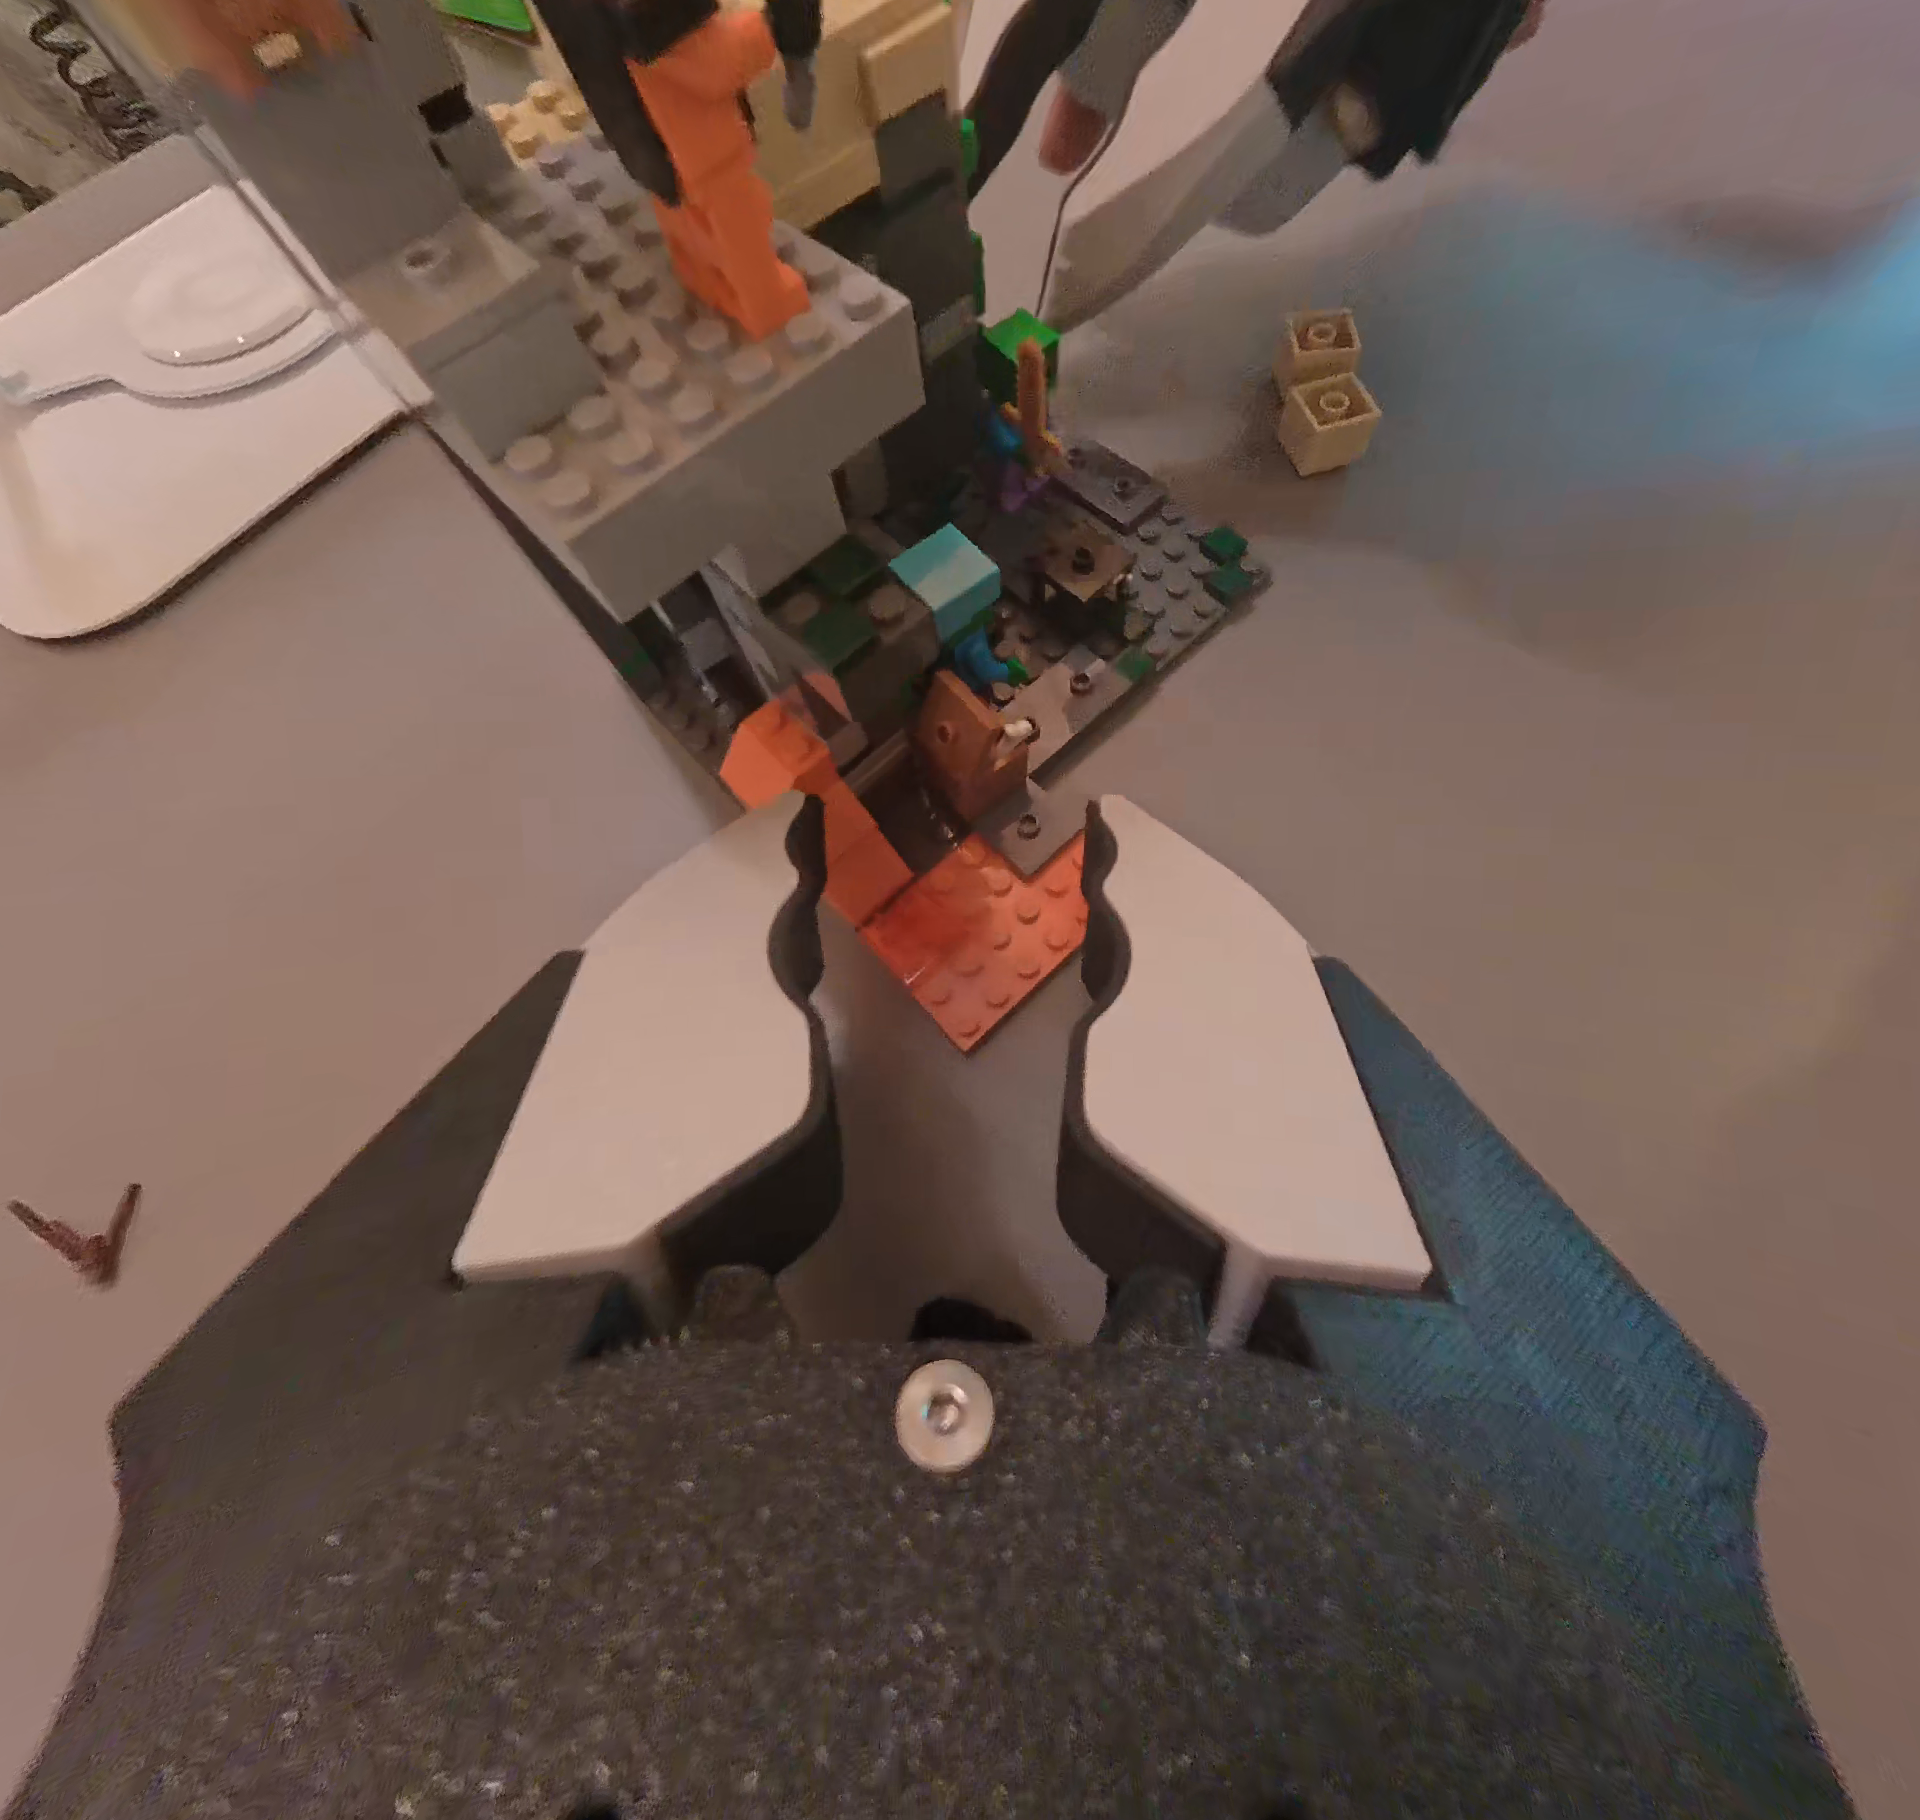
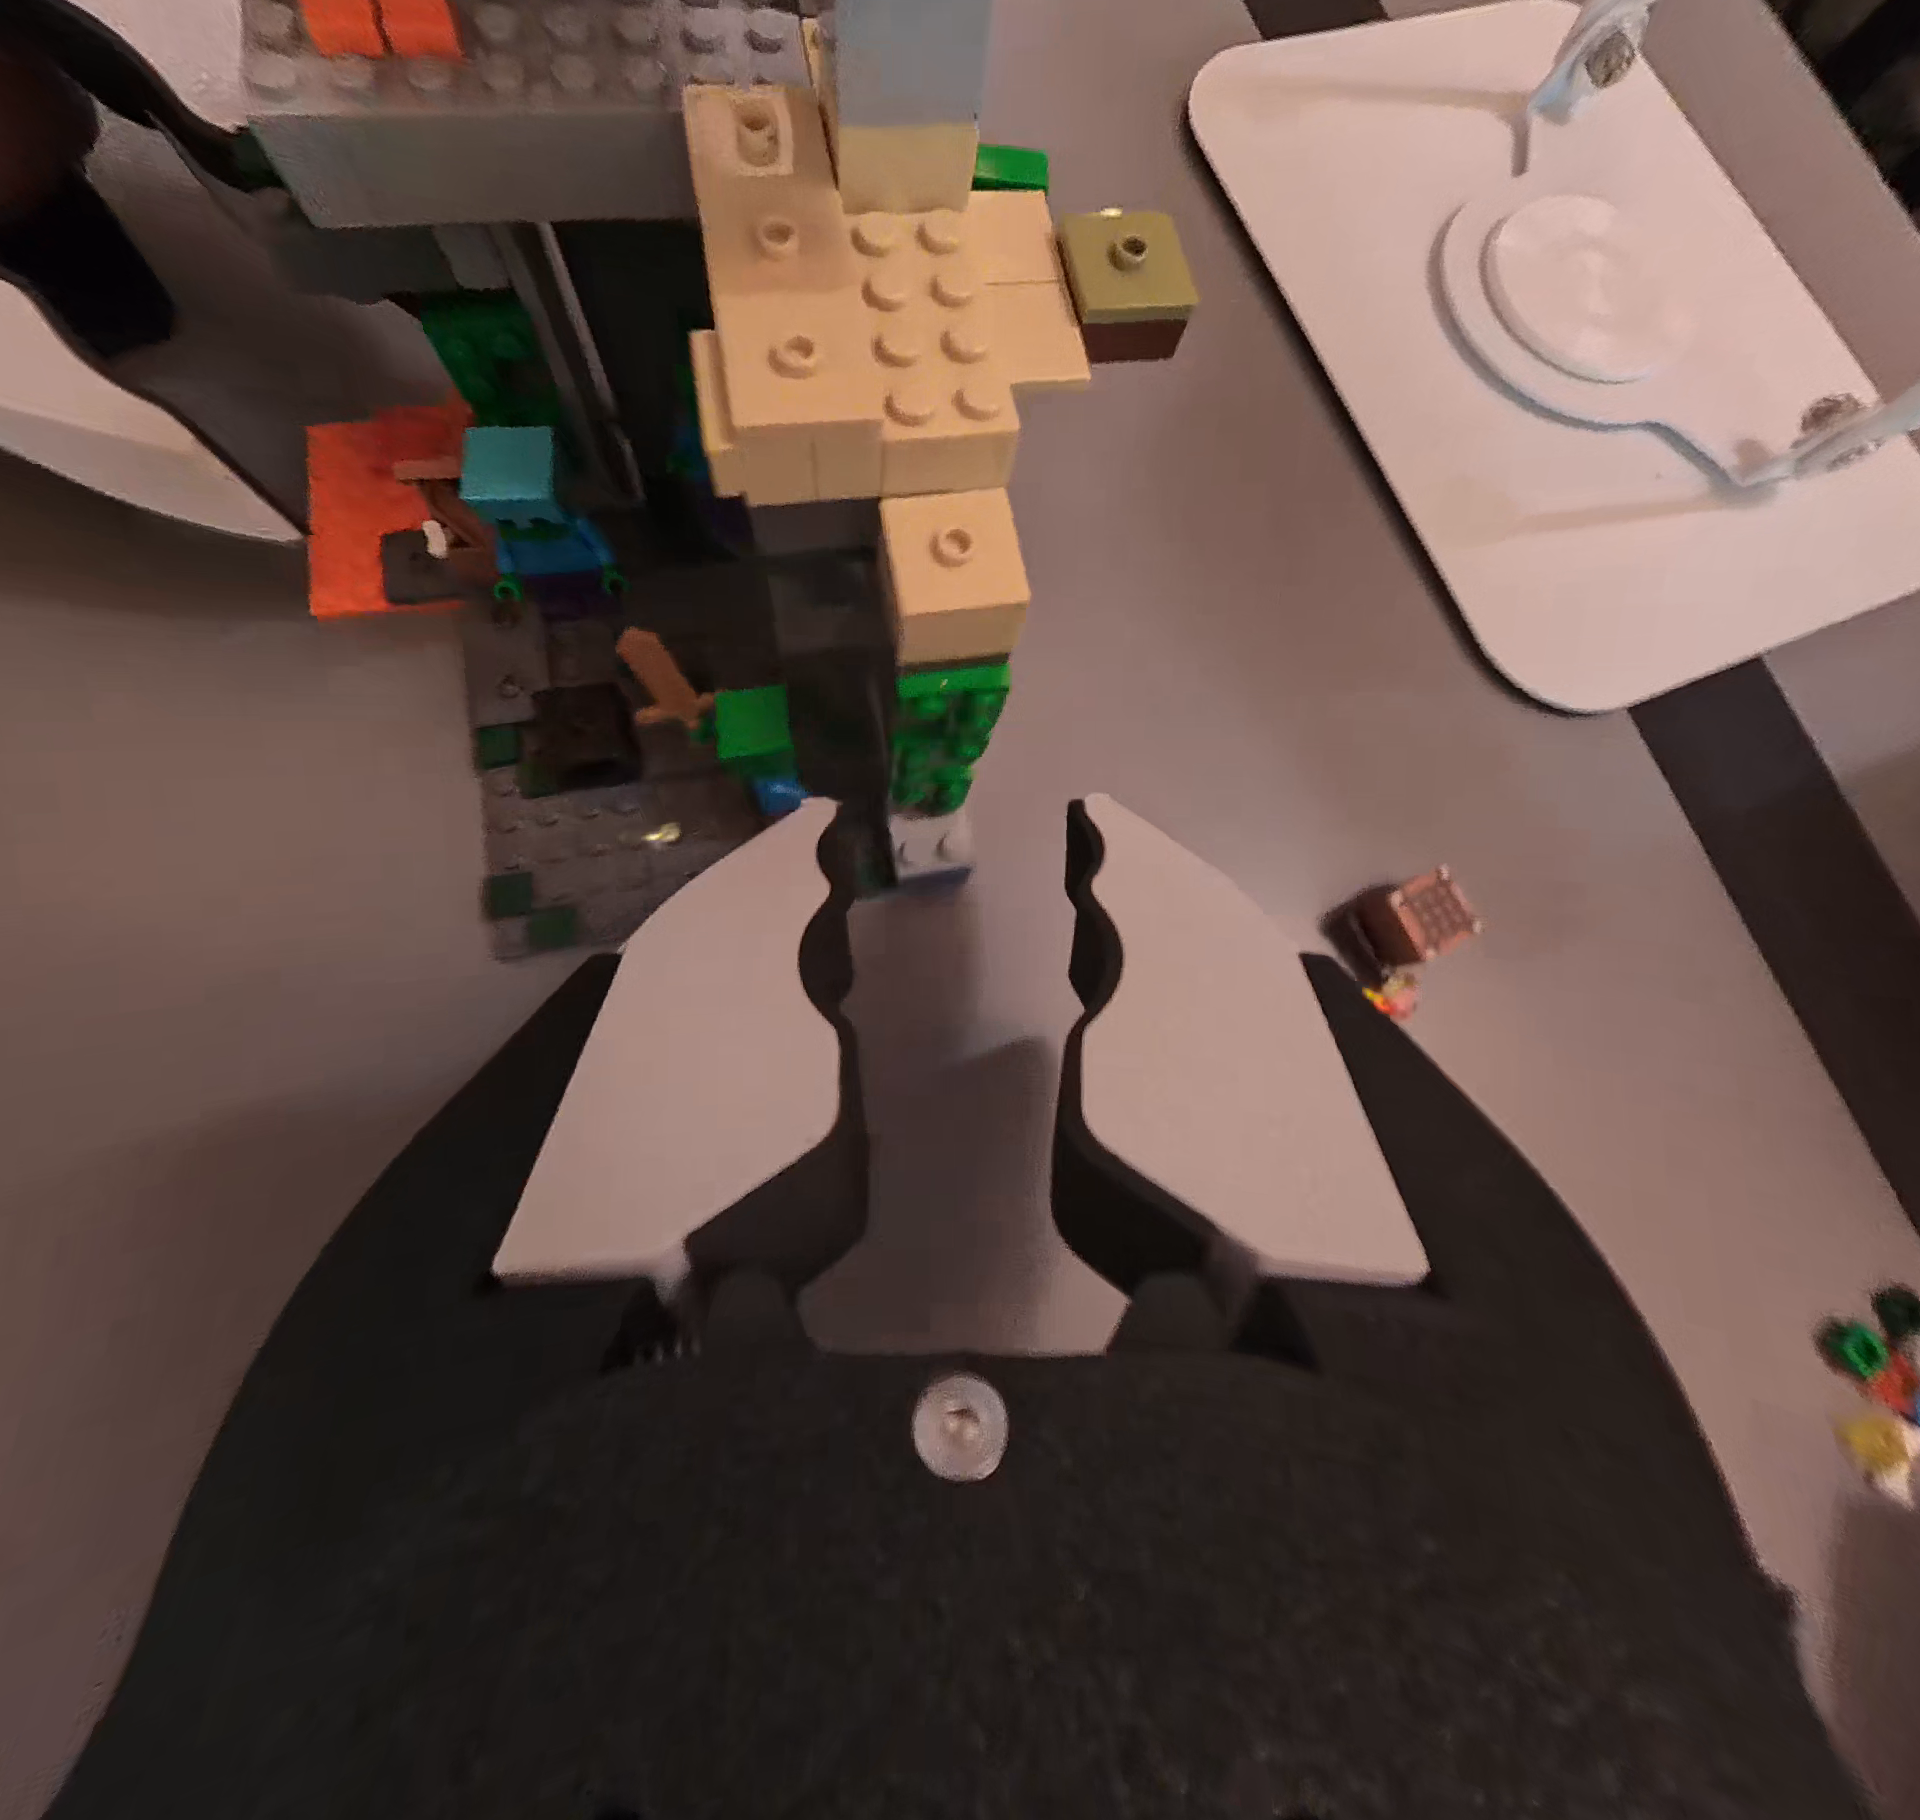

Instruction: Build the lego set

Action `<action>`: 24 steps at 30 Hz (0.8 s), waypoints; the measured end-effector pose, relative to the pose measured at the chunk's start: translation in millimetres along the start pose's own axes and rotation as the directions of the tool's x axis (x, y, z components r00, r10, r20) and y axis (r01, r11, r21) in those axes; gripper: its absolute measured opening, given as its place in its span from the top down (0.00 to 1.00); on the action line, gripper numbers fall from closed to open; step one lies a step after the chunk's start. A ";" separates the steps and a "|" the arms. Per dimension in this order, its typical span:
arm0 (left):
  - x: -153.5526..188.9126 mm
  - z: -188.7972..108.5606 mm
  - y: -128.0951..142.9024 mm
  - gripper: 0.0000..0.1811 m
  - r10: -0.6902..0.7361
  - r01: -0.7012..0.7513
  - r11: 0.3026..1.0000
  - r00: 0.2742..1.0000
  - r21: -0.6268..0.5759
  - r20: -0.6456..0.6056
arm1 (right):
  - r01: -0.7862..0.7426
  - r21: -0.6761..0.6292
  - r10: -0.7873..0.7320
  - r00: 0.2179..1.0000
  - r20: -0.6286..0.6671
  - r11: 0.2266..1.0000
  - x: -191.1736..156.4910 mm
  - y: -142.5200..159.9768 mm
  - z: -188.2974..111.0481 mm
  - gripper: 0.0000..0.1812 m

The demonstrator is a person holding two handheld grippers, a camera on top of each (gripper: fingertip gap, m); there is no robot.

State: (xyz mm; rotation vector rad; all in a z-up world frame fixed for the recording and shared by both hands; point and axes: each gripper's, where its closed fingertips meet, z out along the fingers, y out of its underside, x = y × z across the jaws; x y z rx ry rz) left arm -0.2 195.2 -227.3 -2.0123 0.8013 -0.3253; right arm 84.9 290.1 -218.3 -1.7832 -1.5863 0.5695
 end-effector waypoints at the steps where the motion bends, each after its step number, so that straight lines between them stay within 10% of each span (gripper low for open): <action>1: -1.2 0.2 -0.9 0.74 -0.007 0.007 1.000 1.000 -0.001 0.003 | 0.018 0.011 -0.018 1.000 0.002 1.000 2.7 -0.5 5.6 0.78; 11: -20.1 -9.7 -10.5 0.71 -0.074 0.073 0.997 0.997 0.030 0.032 | -0.036 0.035 0.034 0.997 0.076 0.999 -5.9 4.8 7.1 0.90; 24: -28.4 15.9 -20.5 0.69 -0.062 0.062 0.998 0.998 -0.010 0.031 | 0.387 0.062 -0.386 0.922 -0.026 0.920 -30.8 5.7 7.1 0.91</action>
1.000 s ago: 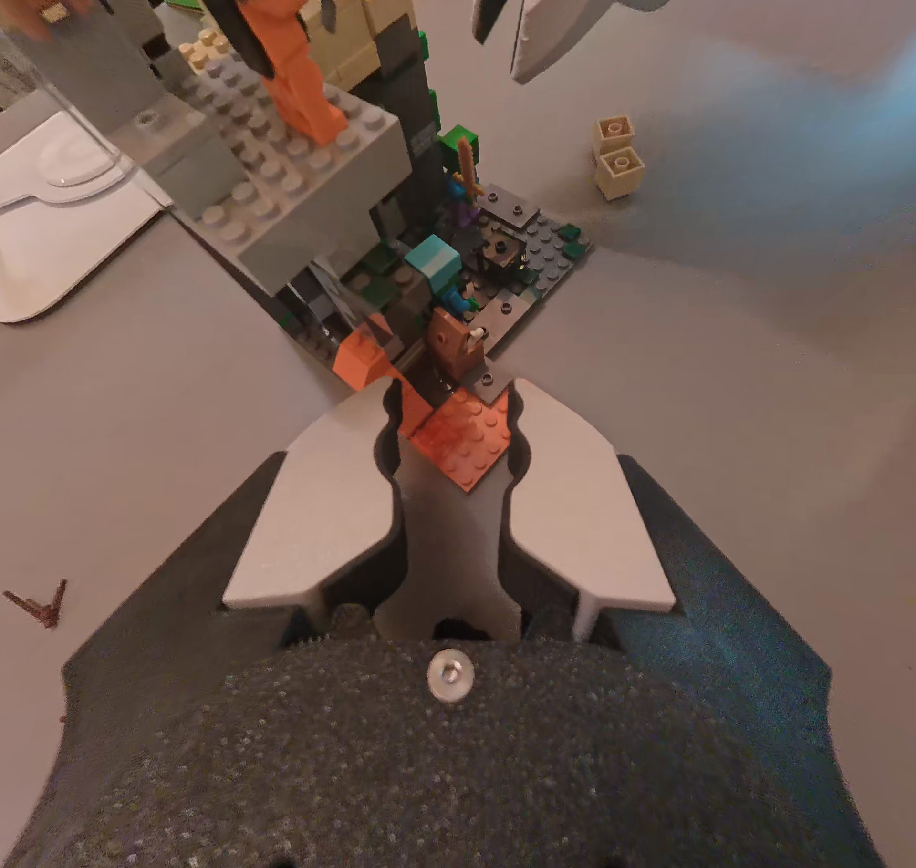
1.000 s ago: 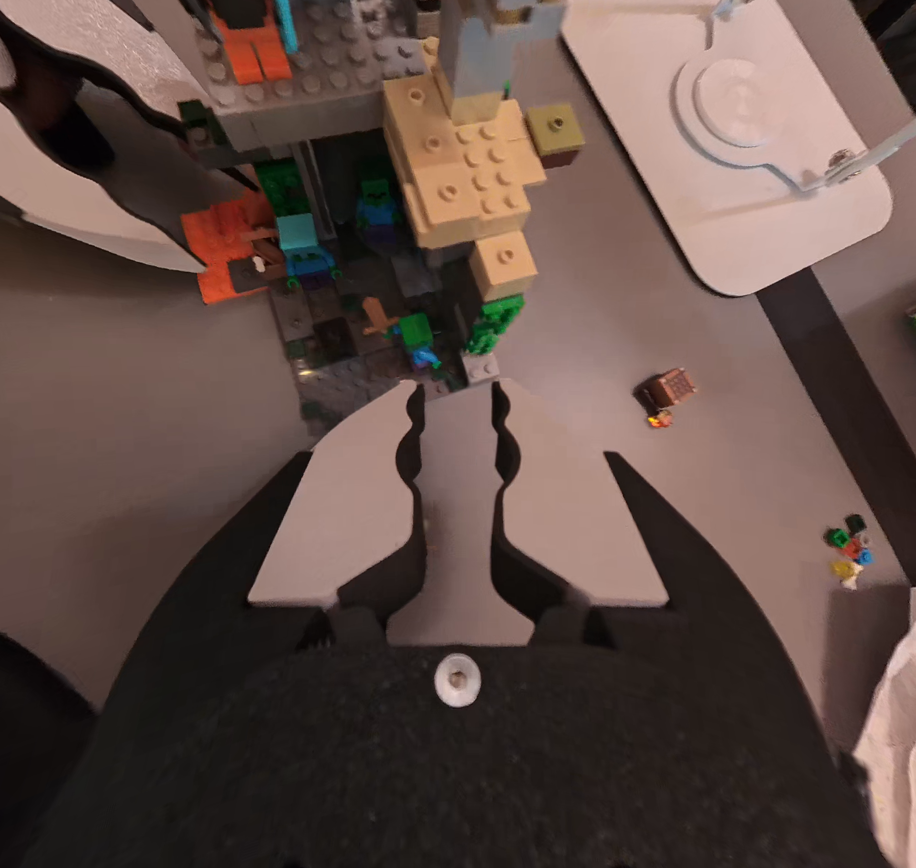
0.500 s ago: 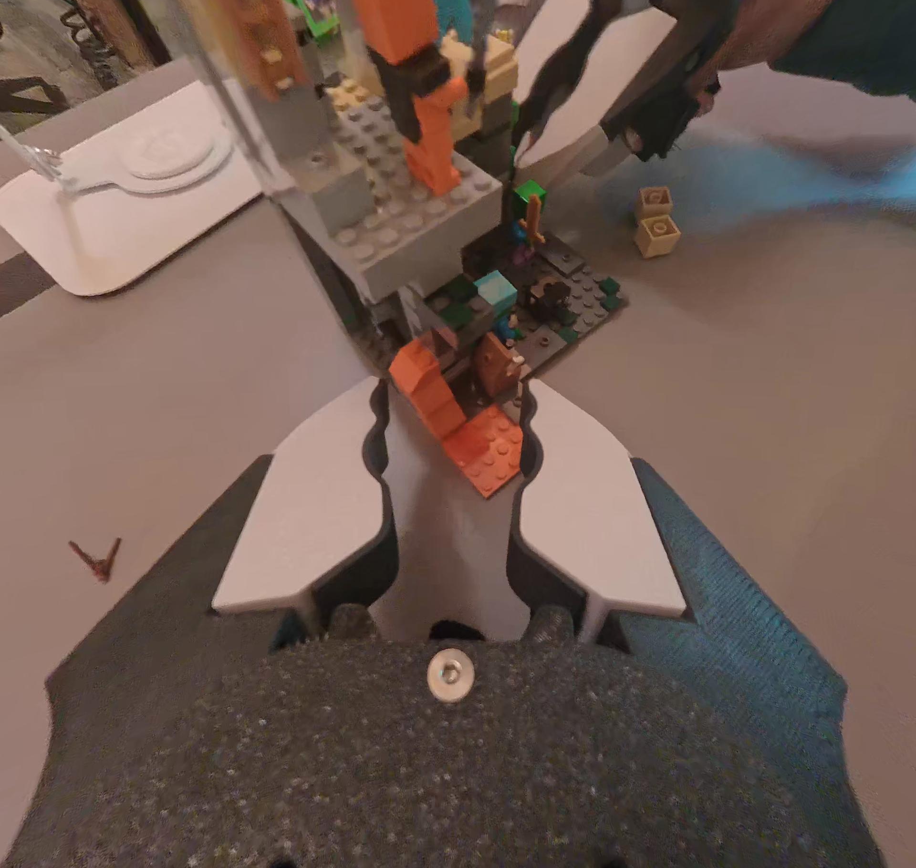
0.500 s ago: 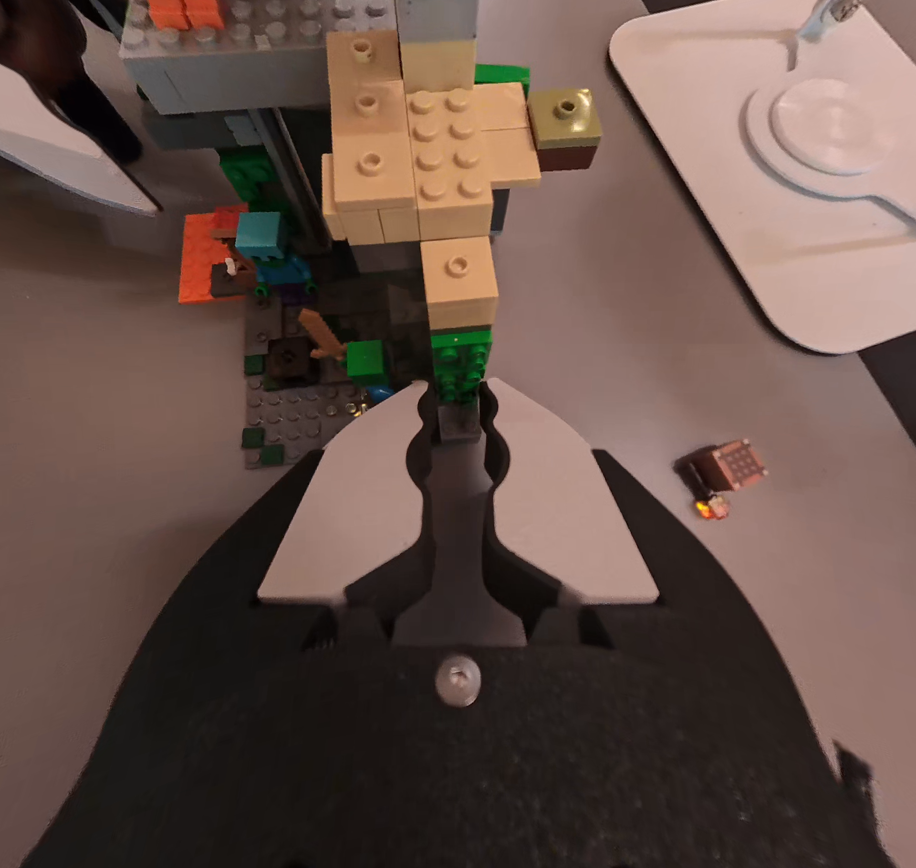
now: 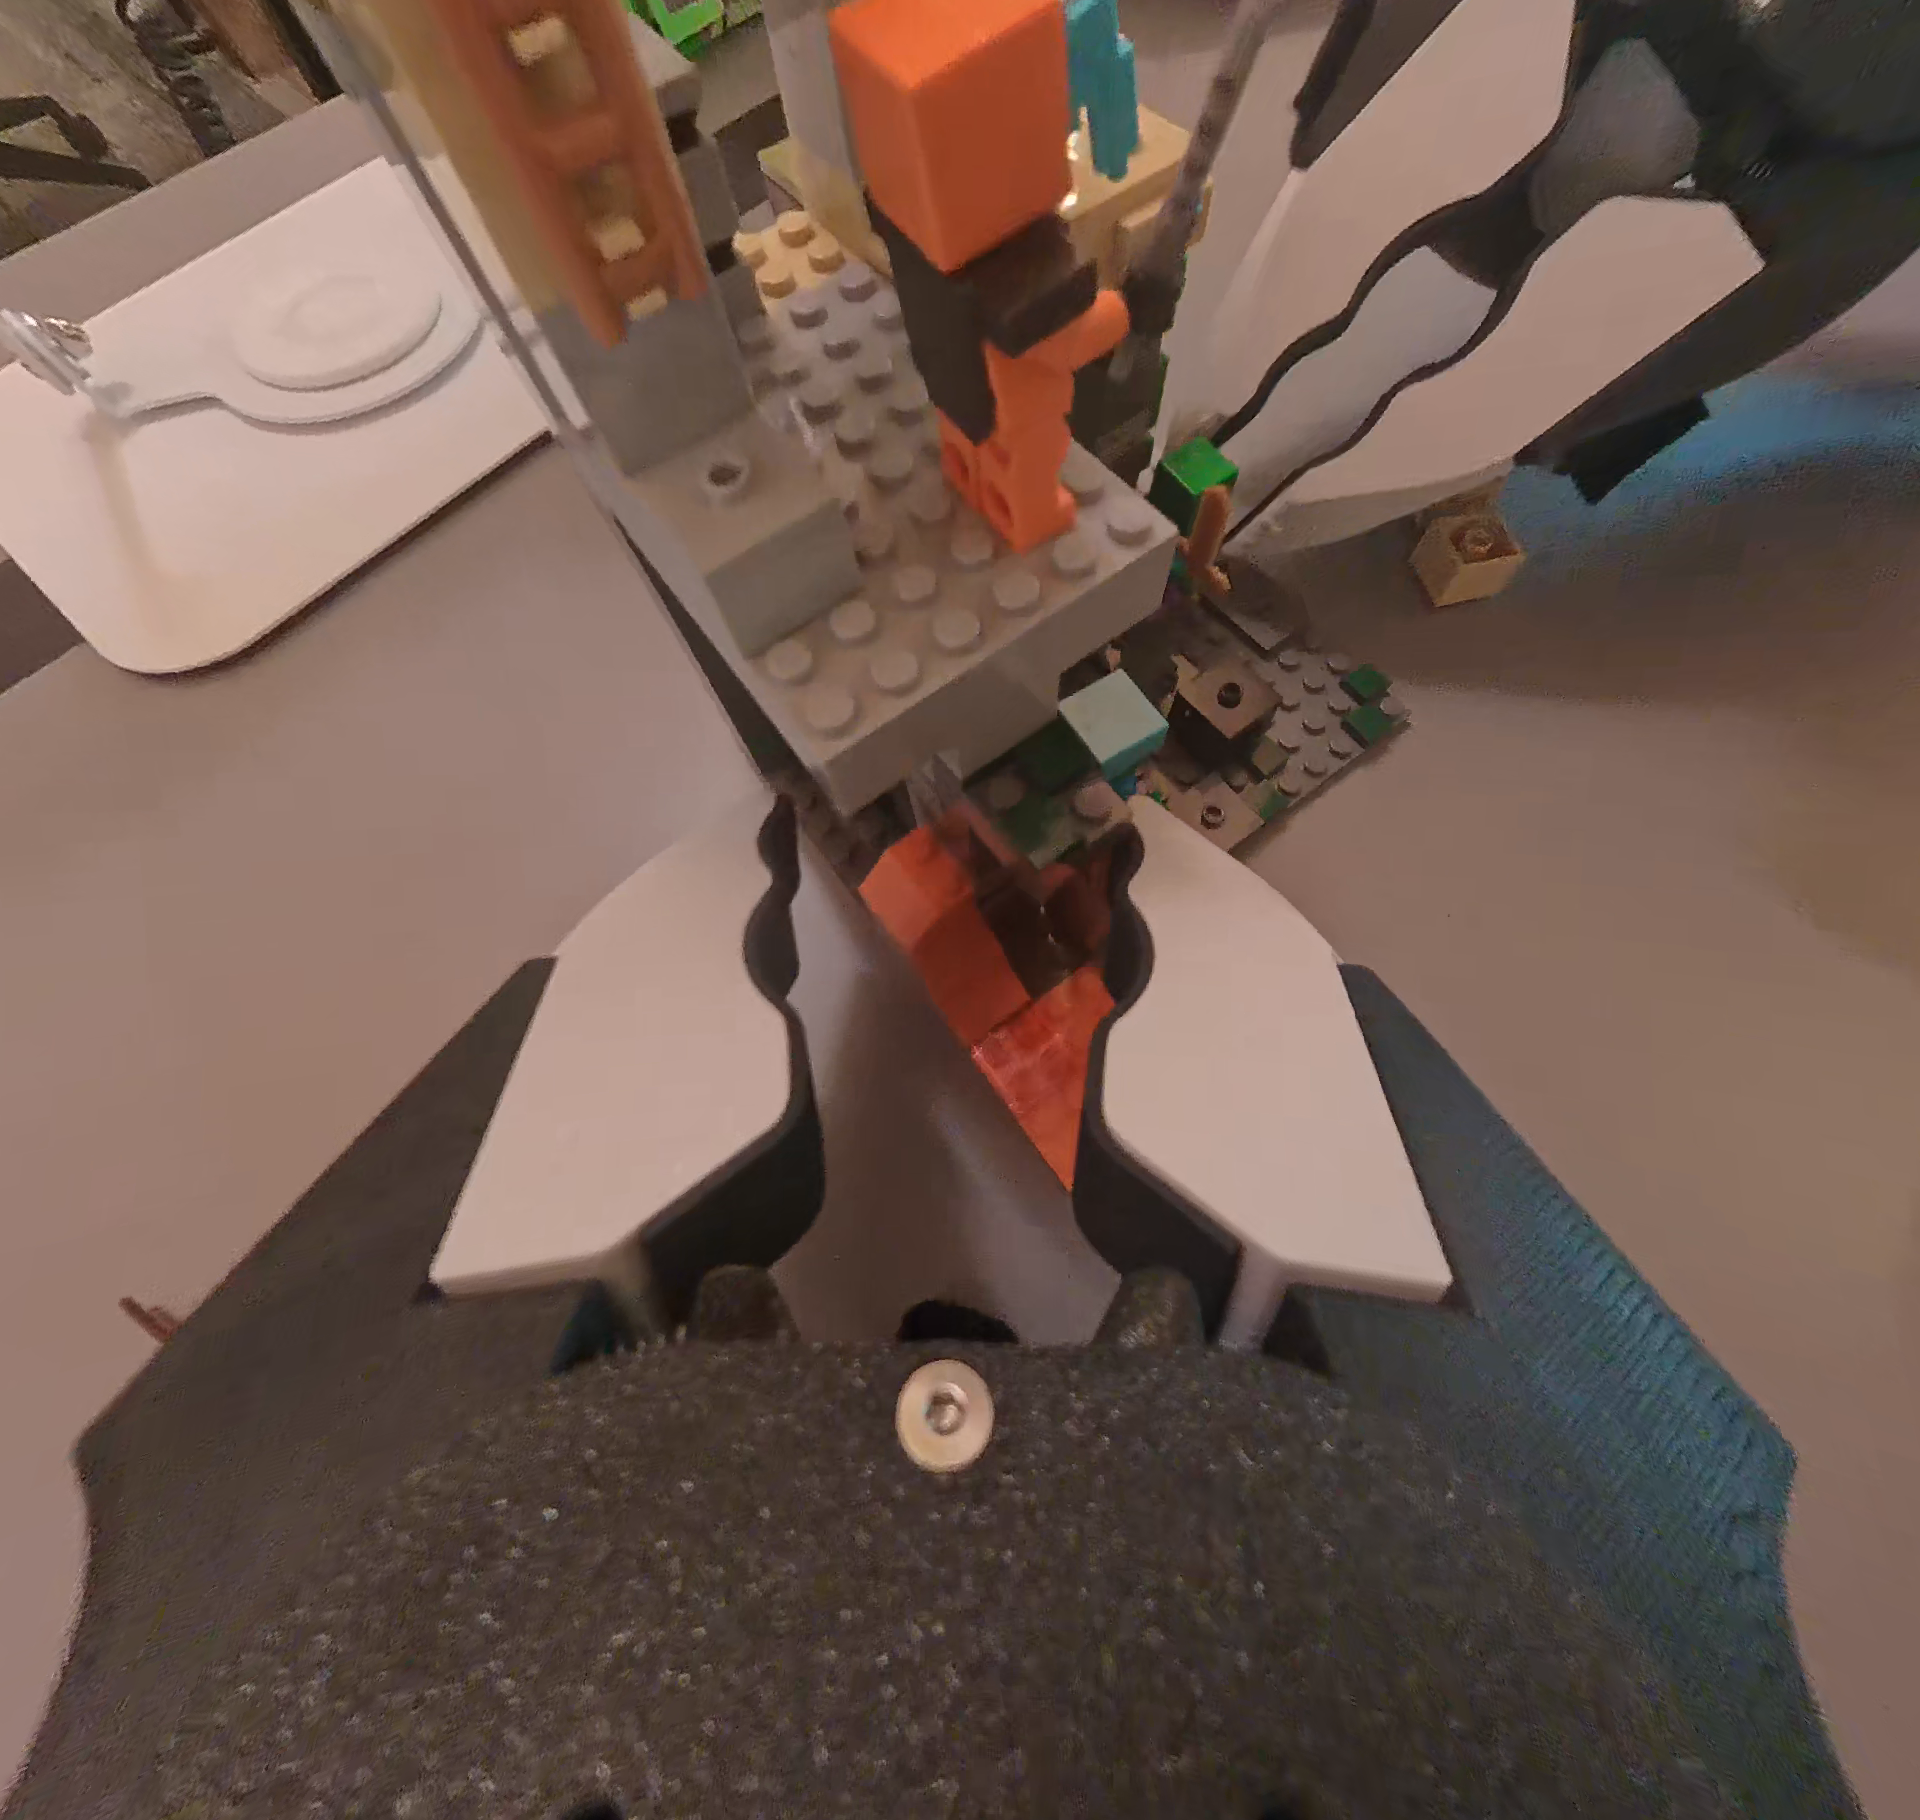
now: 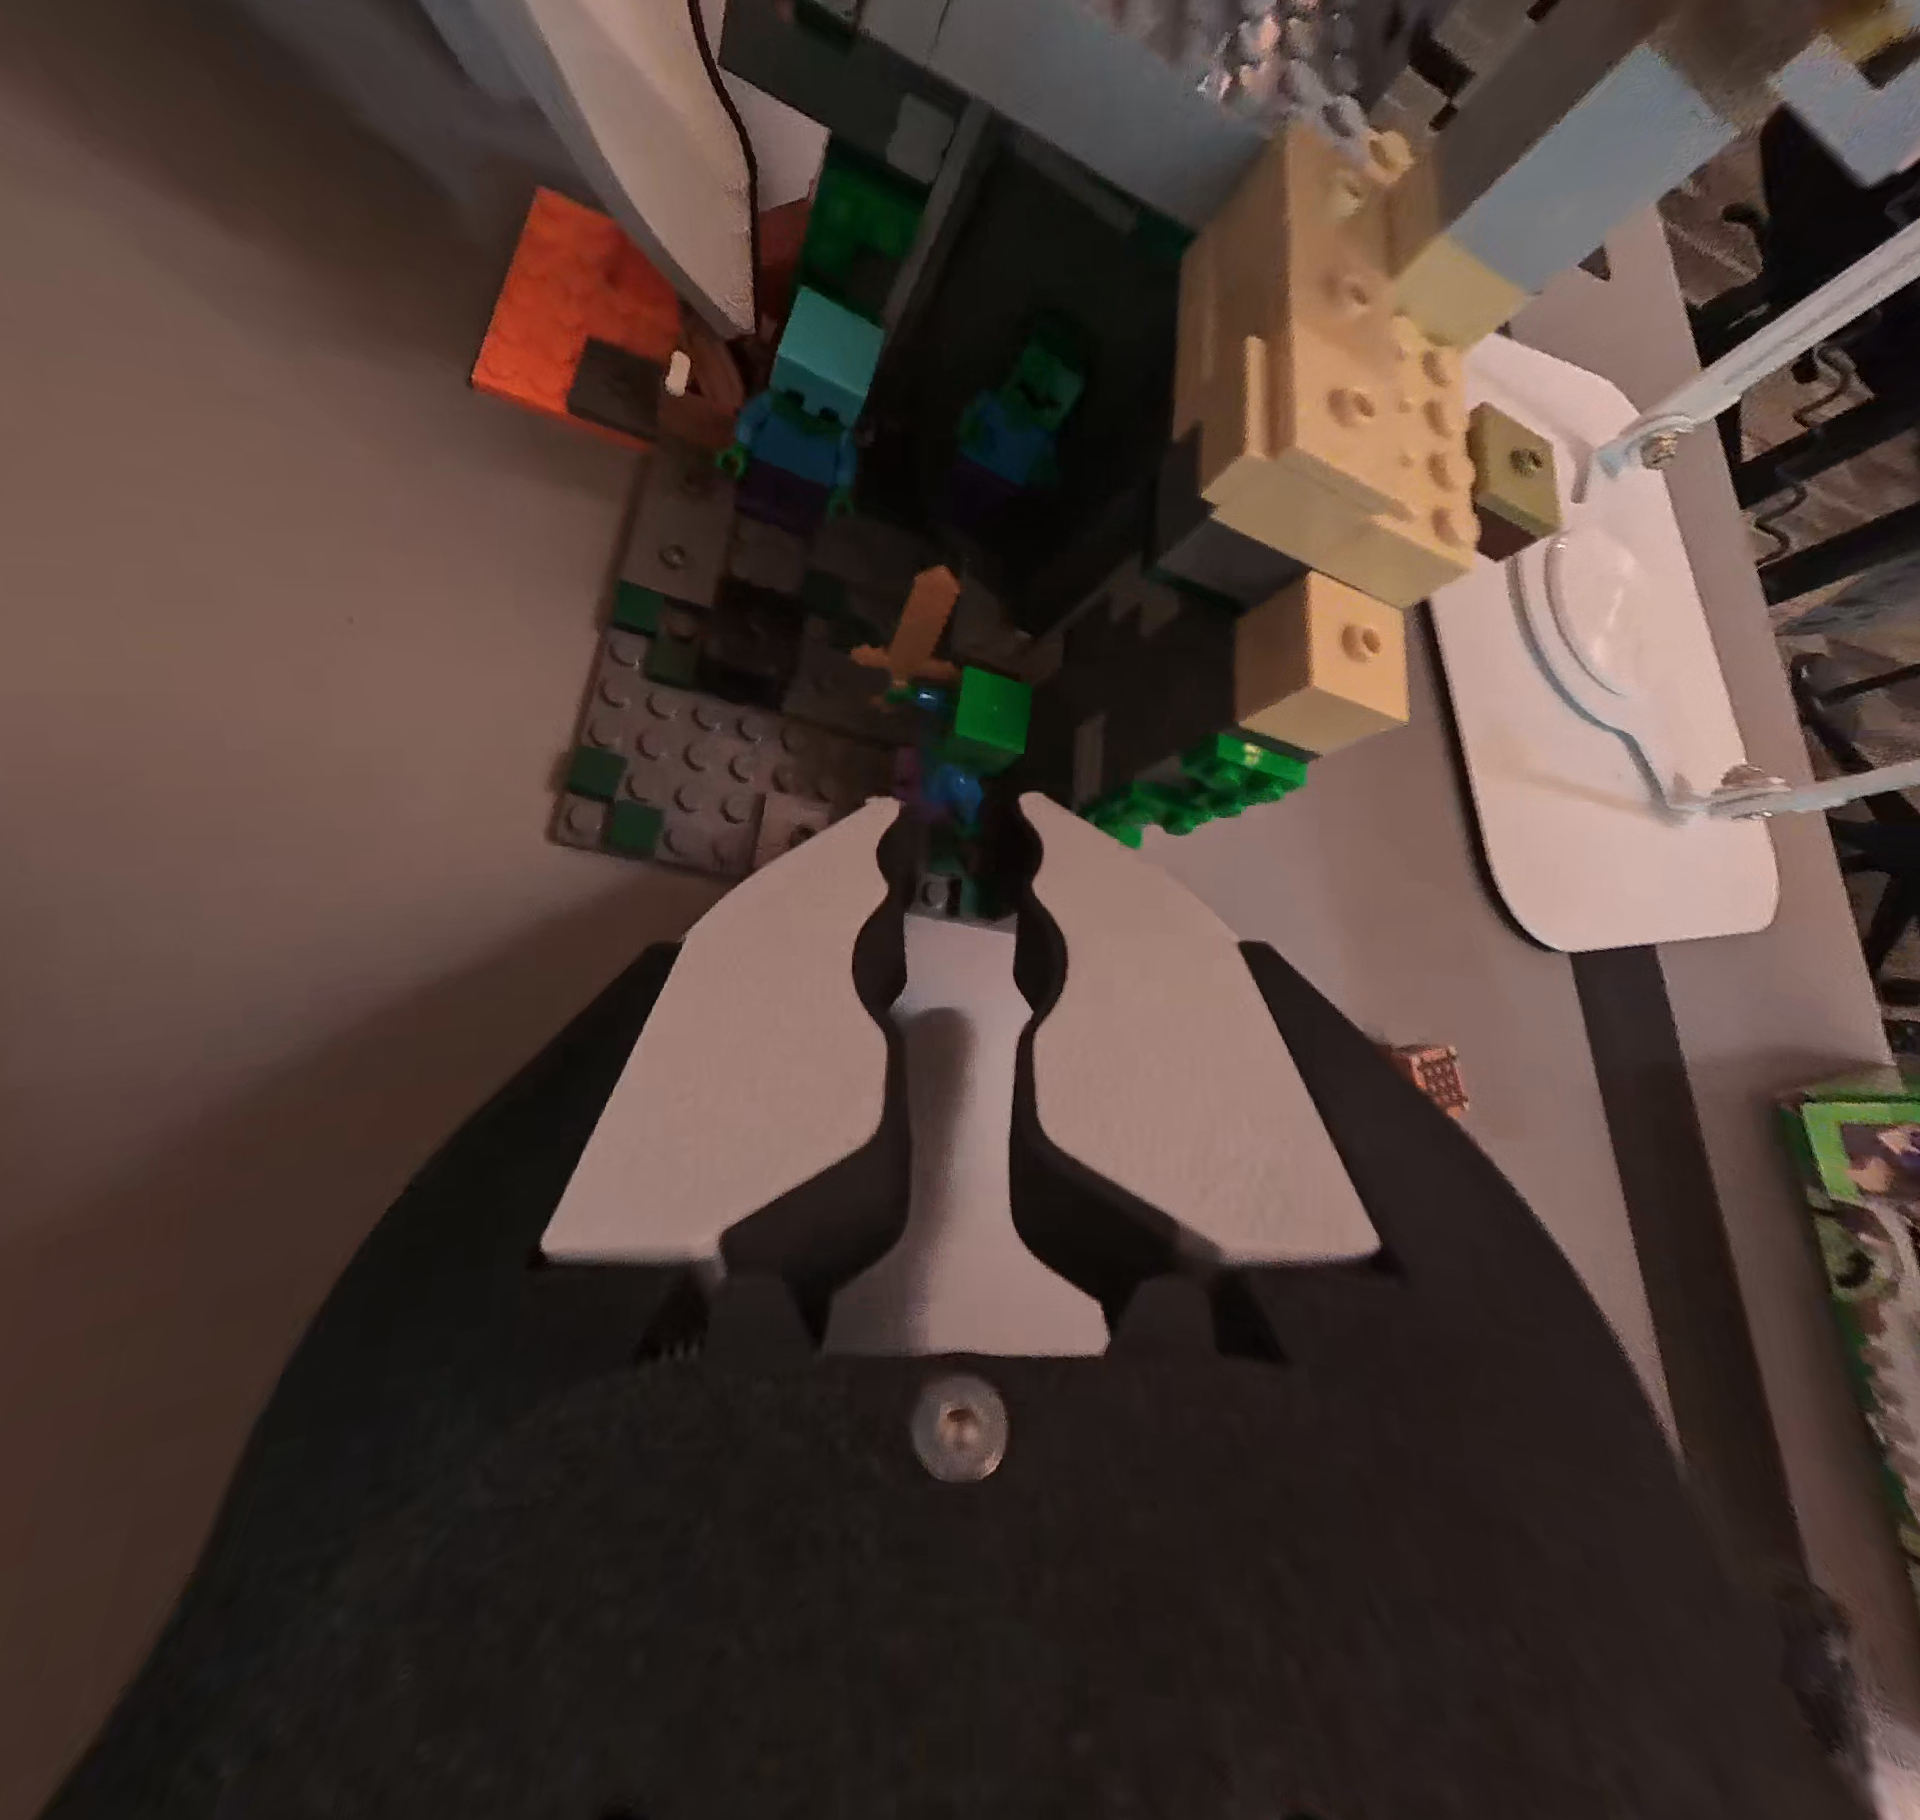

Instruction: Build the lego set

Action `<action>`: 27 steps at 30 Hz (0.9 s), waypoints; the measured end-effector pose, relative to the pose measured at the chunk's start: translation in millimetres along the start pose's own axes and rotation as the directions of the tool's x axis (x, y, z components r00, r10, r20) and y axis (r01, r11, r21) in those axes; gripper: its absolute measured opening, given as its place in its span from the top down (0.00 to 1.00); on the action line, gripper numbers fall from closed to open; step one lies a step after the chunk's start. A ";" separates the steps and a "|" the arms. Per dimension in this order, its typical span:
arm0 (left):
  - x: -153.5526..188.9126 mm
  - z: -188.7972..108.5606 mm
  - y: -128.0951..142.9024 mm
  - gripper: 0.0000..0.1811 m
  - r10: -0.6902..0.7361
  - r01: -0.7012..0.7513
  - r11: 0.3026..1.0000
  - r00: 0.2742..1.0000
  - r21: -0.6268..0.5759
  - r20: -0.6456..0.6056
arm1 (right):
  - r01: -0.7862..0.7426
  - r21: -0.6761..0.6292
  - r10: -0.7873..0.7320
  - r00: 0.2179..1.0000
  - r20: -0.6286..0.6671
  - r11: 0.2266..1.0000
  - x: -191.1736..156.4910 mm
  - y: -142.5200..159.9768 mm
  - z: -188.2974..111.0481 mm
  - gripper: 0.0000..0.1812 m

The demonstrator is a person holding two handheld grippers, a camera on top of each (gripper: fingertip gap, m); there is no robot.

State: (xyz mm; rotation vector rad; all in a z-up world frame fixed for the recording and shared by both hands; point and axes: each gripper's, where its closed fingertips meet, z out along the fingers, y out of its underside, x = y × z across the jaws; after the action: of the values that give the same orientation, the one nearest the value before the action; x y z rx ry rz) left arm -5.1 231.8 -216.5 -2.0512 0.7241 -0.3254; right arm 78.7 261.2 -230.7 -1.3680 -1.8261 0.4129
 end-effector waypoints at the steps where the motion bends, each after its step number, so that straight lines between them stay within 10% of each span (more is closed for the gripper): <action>1: 0.3 0.2 0.1 0.69 -0.004 0.004 1.000 1.000 0.001 -0.005 | 0.005 -0.001 -0.005 1.000 0.000 1.000 0.2 0.4 1.9 0.92; 12: 9.0 3.6 2.4 0.76 0.051 -0.051 0.998 0.999 0.027 0.000 | -0.359 -0.088 0.367 0.925 0.099 0.929 -5.4 0.6 1.8 0.98; 27: 13.8 1.2 2.7 0.75 0.042 -0.042 0.998 0.999 0.039 -0.009 | -0.851 -0.271 0.885 0.385 0.260 0.450 -32.5 -9.6 -4.9 0.98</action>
State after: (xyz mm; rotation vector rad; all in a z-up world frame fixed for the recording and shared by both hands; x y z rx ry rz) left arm 5.5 223.1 -220.0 -1.9961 0.7606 -0.3237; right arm 79.2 227.1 -234.3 -2.4254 -1.1886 1.2247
